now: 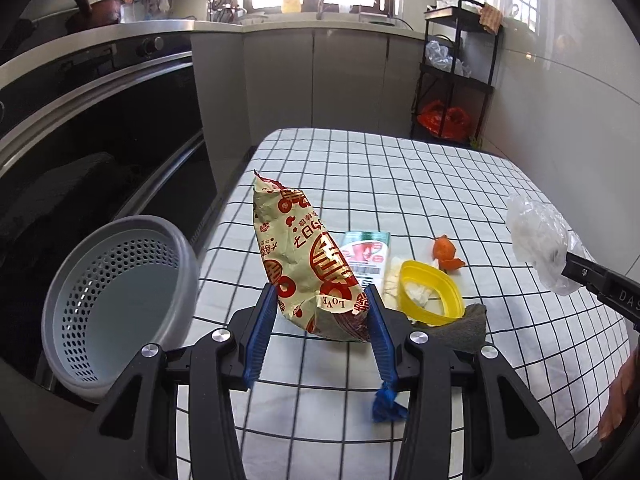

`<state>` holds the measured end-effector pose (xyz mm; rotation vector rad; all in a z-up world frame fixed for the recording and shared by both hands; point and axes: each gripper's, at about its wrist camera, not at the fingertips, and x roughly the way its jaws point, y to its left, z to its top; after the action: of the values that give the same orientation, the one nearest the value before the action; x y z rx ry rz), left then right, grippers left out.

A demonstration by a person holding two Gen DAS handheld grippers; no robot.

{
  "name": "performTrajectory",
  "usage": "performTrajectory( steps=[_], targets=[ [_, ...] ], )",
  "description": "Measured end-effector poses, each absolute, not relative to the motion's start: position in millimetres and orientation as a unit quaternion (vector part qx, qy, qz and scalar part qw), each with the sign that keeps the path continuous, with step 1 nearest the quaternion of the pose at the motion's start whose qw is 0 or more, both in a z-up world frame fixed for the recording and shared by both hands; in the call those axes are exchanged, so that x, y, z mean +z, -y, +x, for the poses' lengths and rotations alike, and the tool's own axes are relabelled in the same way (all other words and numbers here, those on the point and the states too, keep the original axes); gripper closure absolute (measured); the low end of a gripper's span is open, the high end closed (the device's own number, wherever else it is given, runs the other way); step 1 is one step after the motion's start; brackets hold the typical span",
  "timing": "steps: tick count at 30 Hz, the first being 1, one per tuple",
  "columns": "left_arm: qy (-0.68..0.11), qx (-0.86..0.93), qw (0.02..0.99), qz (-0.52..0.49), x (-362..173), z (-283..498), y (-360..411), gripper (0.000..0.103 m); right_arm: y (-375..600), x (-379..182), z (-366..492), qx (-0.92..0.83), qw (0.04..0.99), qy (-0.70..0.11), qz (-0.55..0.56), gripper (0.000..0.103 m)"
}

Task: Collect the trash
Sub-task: 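Carry both bags over the grey basket and open both tools to drop them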

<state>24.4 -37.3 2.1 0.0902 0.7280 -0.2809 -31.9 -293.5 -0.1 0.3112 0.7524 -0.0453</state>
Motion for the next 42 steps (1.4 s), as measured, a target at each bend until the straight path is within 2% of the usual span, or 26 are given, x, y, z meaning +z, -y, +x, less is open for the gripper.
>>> performTrajectory(
  steps=[8,21,32,42],
  targets=[
    [-0.341,-0.093,0.935,0.038,25.1,17.4,-36.0,0.060,234.7,10.1,-31.3,0.028,0.921,-0.357,0.152,0.082],
    [-0.348,-0.028,0.937,0.027,24.5,40.3,-130.9,0.059,102.1,21.3,12.1,0.123,0.920,-0.357,0.103,0.082],
    [-0.361,0.002,0.933,-0.005,8.4,63.1,-178.7,0.059,18.2,1.6,68.4,0.170,0.902,-0.389,0.073,0.082],
    [-0.390,0.012,0.921,-0.020,-8.9,91.6,-191.0,0.058,-9.5,-19.4,108.7,0.179,0.887,-0.421,0.063,0.082]
  ],
)
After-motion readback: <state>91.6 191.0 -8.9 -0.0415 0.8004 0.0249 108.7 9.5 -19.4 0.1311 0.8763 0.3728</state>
